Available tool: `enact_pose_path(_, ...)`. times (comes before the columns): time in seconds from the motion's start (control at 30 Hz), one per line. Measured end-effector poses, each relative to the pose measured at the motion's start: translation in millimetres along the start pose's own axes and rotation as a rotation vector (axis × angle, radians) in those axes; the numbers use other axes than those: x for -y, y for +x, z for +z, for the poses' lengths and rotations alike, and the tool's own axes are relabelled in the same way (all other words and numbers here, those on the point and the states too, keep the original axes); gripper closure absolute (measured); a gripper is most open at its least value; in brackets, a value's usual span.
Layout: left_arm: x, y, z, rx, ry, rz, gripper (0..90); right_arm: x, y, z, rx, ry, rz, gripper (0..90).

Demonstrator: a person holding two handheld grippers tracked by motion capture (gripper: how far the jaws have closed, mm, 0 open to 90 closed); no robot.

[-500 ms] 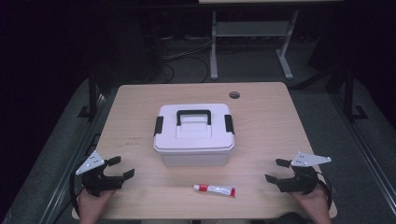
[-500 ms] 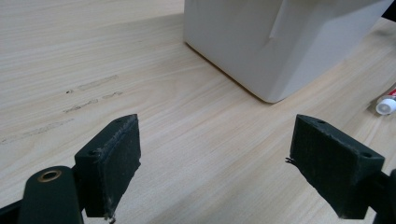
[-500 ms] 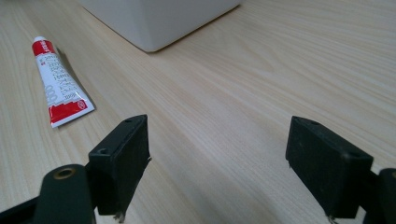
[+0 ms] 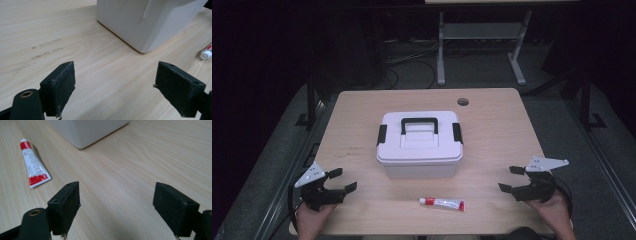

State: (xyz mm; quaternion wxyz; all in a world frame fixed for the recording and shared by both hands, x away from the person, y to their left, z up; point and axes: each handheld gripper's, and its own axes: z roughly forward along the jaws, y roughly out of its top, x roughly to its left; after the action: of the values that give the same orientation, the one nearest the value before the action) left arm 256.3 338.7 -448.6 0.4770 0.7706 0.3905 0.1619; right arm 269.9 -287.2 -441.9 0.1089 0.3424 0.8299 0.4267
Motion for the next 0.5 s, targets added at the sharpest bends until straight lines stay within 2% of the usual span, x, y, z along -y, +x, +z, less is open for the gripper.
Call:
enact_pose_path(0.17, -0.9, 0.7, -1.0, -0.002, -0.010, -0.001, 15.5, -27.2, -4.5, -3.7, -0.004, 0.134, -0.086, 20.6)
enact_pose_path(0.2, -0.9, 0.7, -1.0, -0.002, -0.010, -0.001, 15.5, -27.2, -4.5, -3.7, -0.004, 0.134, -0.086, 20.6)
enact_pose_path(0.23, -0.7, 1.3, -1.1, -0.001, -0.011, -0.003, 15.5, -42.8, -7.4, -5.3, -0.011, 0.185, -0.126, 20.6)
enact_pose_path(0.3, -0.8, 2.2, -0.9, -0.001, -0.011, -0.005, 15.5, -57.4, -9.5, -5.5, -0.022, 0.233, -0.158, 20.6)
enact_pose_path(0.5, -0.9, 3.5, -1.2, -0.004, -0.014, -0.003, 15.5, -97.0, -13.9, -3.0, -0.044, 0.342, -0.250, 20.6)
